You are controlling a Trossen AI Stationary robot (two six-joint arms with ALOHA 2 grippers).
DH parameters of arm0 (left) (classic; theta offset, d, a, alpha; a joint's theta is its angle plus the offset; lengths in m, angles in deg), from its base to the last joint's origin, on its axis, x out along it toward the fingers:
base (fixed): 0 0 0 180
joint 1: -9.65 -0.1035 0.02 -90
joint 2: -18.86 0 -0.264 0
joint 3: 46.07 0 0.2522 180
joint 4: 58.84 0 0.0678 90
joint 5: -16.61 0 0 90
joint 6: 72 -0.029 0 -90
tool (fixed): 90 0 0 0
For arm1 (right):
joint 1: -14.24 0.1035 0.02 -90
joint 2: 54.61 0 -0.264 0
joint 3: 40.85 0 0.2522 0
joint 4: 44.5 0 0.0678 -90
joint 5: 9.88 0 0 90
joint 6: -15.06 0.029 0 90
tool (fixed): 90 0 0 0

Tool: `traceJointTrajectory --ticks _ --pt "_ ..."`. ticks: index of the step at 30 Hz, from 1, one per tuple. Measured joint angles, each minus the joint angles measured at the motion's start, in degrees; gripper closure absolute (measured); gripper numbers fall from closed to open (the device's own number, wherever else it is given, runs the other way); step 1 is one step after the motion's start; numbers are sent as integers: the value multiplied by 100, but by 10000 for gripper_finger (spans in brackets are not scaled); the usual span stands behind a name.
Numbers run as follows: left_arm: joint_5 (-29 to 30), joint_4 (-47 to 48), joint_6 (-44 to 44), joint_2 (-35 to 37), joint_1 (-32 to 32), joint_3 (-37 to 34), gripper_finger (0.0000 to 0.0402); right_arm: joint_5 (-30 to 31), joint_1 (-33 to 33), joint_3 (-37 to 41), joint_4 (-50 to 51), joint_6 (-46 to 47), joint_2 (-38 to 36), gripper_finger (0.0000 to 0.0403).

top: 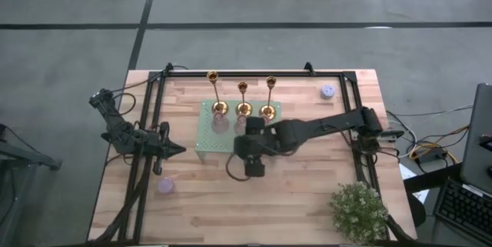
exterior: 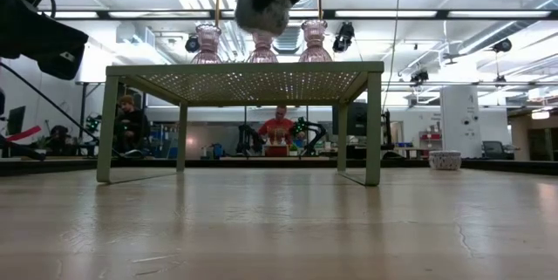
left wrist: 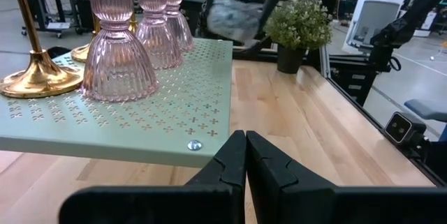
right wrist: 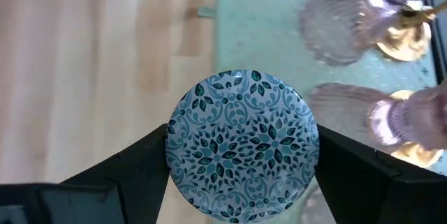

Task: Pick & Place candle stick holders
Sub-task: Put the blue scented candle on the shelf

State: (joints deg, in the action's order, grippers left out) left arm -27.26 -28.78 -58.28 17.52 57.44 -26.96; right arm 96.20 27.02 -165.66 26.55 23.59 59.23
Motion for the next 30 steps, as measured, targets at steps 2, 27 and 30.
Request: traceJointTrajectory --ticks 2,27,30 --pt "-2 1 0 0 -3 0 388 31 -46 -251 146 135 195 106" --pt "-2 2 0 0 -4 1 388 55 -337 -608 427 622 710 104" --pt "0 2 0 0 -4 0 388 44 -331 -590 429 596 710 97"
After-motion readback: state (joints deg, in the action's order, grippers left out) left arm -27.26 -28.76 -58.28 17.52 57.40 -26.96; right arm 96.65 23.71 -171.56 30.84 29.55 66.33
